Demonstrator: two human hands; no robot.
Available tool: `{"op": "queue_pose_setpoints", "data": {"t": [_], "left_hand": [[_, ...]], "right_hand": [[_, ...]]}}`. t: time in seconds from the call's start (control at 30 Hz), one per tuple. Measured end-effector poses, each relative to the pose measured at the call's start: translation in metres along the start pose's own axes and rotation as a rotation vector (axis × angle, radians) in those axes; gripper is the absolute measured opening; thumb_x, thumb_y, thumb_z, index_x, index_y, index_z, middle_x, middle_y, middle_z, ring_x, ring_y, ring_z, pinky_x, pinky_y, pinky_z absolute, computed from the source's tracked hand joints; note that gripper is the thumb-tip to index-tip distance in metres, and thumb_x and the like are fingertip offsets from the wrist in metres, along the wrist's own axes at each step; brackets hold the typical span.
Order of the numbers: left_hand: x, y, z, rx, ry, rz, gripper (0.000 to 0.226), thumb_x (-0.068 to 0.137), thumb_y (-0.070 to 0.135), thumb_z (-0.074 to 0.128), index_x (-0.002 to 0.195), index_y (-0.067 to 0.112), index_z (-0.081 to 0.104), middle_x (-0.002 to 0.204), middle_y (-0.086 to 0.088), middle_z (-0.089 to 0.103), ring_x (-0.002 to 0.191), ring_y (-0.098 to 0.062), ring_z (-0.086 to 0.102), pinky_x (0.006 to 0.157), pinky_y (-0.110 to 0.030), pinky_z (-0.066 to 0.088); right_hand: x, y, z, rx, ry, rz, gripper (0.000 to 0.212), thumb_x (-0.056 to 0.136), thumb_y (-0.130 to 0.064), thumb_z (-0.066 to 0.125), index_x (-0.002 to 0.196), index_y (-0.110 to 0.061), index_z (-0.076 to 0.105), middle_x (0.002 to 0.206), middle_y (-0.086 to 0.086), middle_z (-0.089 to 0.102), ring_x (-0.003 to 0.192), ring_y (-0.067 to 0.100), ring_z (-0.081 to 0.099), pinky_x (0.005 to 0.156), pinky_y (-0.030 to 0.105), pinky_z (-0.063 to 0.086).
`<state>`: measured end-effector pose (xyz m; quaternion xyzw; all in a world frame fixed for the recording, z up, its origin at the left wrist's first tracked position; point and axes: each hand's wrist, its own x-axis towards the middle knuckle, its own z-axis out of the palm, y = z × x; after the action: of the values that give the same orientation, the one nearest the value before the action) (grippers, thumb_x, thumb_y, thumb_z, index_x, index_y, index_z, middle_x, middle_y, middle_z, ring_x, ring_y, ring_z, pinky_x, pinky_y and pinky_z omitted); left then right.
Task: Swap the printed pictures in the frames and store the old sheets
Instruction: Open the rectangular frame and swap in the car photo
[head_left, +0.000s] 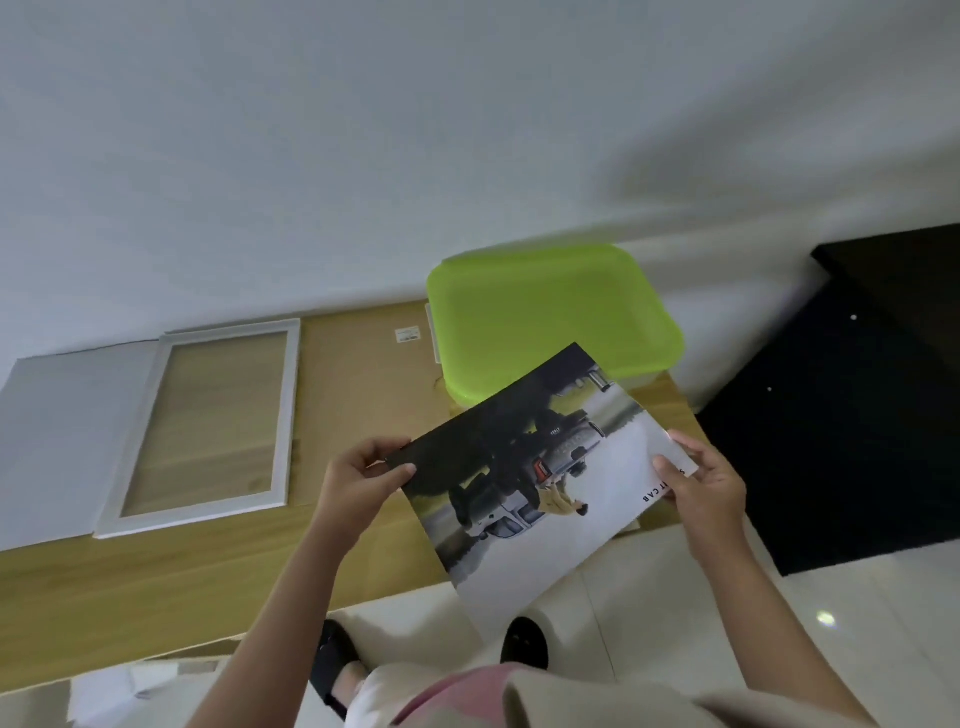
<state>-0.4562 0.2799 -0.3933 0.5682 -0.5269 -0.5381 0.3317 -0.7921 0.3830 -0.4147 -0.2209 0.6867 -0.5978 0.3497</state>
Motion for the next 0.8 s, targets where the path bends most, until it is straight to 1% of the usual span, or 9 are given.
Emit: {"op": "queue_pose_setpoints", "data": {"t": [0.13,0.2,0.27,0.33,0.43,0.5,0.63,0.73,0.8], "left_hand": [[0.014,-0.004,0.043,0.023,-0.029,-0.017,0.027,0.08,-0.002,0.067,0.102,0.014,0.065,0.091,-0.003,0.066,0.075,-0.01,0.066,0.06,-0.014,0.052],[0.021,-0.011,0.058,0.063,0.021,-0.024,0.027,0.08,0.0,0.067,0.101,0.017,0.065,0.089,-0.003,0.065,0.081,-0.018,0.066,0.069,-0.023,0.056],[0.027,-0.017,0.068,0.116,0.069,-0.037,0.026,0.08,0.003,0.067,0.1,0.02,0.064,0.088,-0.004,0.065,0.083,-0.021,0.066,0.076,-0.034,0.057],[0.032,-0.02,0.076,0.139,0.077,-0.052,0.029,0.08,0.005,0.067,0.103,0.021,0.061,0.091,-0.005,0.066,0.085,-0.022,0.066,0.08,-0.038,0.056],[0.037,-0.022,0.085,0.17,0.003,-0.066,0.038,0.081,0.006,0.068,0.116,0.015,0.056,0.102,-0.005,0.063,0.091,-0.019,0.062,0.085,-0.033,0.052],[0.038,-0.024,0.09,0.285,-0.077,-0.063,0.047,0.08,0.01,0.069,0.124,0.014,0.052,0.111,-0.004,0.061,0.101,-0.018,0.059,0.088,-0.028,0.047],[0.027,-0.031,0.096,0.607,-0.222,0.054,0.06,0.077,0.02,0.072,0.131,0.011,0.047,0.132,-0.005,0.043,0.119,-0.02,0.046,0.102,-0.029,0.04],[0.021,-0.036,0.096,0.719,-0.318,0.106,0.076,0.072,0.029,0.076,0.136,0.008,0.041,0.145,-0.006,0.025,0.131,-0.023,0.032,0.108,-0.029,0.031],[0.02,-0.04,0.097,0.77,-0.364,0.091,0.092,0.066,0.037,0.079,0.141,0.007,0.035,0.153,-0.005,0.011,0.14,-0.025,0.02,0.112,-0.031,0.024]], "right_hand": [[-0.01,0.018,-0.035,0.022,0.125,0.066,0.032,0.083,-0.001,0.067,0.11,-0.017,0.062,0.107,0.004,0.066,0.087,0.019,0.067,0.059,0.022,0.058],[-0.014,0.028,-0.045,0.015,0.172,0.091,0.031,0.084,-0.002,0.066,0.11,-0.018,0.06,0.106,0.004,0.065,0.085,0.018,0.066,0.058,0.023,0.058],[-0.016,0.037,-0.051,-0.003,0.211,0.107,0.031,0.085,-0.004,0.066,0.11,-0.019,0.059,0.106,0.006,0.064,0.084,0.018,0.065,0.061,0.027,0.057],[-0.016,0.046,-0.053,-0.018,0.26,0.135,0.032,0.084,-0.005,0.067,0.111,-0.019,0.058,0.109,0.009,0.063,0.085,0.021,0.065,0.065,0.033,0.056],[-0.014,0.054,-0.052,-0.03,0.315,0.164,0.034,0.084,-0.006,0.068,0.113,-0.019,0.058,0.109,0.008,0.061,0.085,0.022,0.064,0.067,0.035,0.055],[-0.011,0.057,-0.05,-0.053,0.327,0.162,0.033,0.084,-0.007,0.068,0.113,-0.019,0.058,0.107,0.008,0.061,0.084,0.022,0.065,0.065,0.035,0.055],[-0.001,0.059,-0.047,-0.136,0.307,0.146,0.031,0.083,-0.01,0.069,0.109,-0.021,0.057,0.104,0.007,0.063,0.085,0.022,0.065,0.065,0.036,0.056],[0.01,0.059,-0.048,-0.255,0.278,0.117,0.029,0.082,-0.013,0.071,0.106,-0.022,0.059,0.106,0.005,0.064,0.088,0.023,0.065,0.073,0.041,0.058],[0.015,0.057,-0.048,-0.336,0.256,0.078,0.029,0.082,-0.014,0.071,0.109,-0.016,0.061,0.104,0.003,0.064,0.089,0.021,0.064,0.071,0.036,0.057]]}}
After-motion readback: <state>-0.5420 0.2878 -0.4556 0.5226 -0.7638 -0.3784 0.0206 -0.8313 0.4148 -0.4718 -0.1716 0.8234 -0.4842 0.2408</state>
